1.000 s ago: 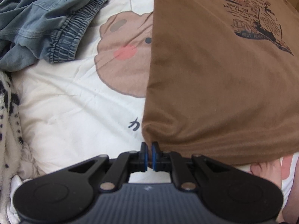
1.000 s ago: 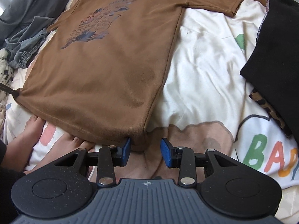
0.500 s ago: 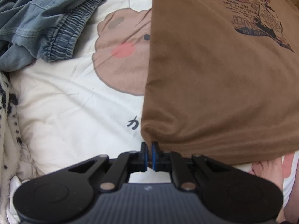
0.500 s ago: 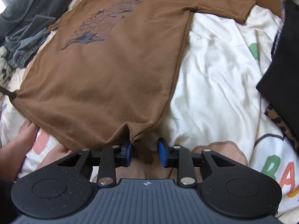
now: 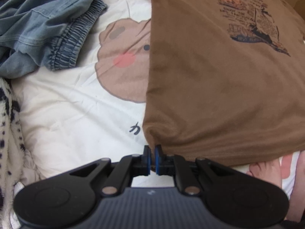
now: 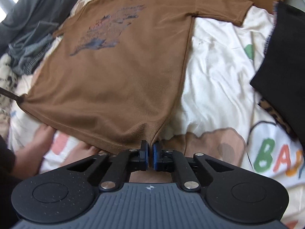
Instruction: Fold clothes
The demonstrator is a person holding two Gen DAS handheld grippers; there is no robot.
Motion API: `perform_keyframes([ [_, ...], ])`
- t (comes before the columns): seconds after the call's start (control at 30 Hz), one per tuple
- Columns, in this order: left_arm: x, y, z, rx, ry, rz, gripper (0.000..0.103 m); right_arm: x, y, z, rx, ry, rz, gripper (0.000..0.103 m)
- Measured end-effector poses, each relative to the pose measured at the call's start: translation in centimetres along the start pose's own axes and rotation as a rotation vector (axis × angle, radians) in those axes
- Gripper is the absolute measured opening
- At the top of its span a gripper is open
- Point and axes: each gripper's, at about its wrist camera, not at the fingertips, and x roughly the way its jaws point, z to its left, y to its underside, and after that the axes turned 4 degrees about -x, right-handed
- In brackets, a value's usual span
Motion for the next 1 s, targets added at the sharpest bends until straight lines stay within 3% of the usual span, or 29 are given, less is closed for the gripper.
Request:
perform_keyframes([
  [0.17, -0.5, -2.9, 1.3, -0.014, 0.026, -0.02, 0.005, -2.2, 0.0, -0.1, 0.086, -0.026, 0.017, 0.003],
  [0.37, 0.8, -3.9, 2.1, -0.033, 0.047, -0.029, 0.005, -2.4, -0.1, -0.6, 0.178, -0.039, 0.052, 0.003],
  [0.7, 3.1, -3.1, 2.3, -0.102, 0.038, 0.011, 0.005, 0.4, 0.6, -2.4, 0.297, -0.016, 0.148, 0.002],
  [1.0, 2.8, -1.8, 3.8, -0.166, 0.1, -0.017, 0.011, 3.2, 0.9, -2.8, 0.292, 0.023, 0.212, 0.002],
])
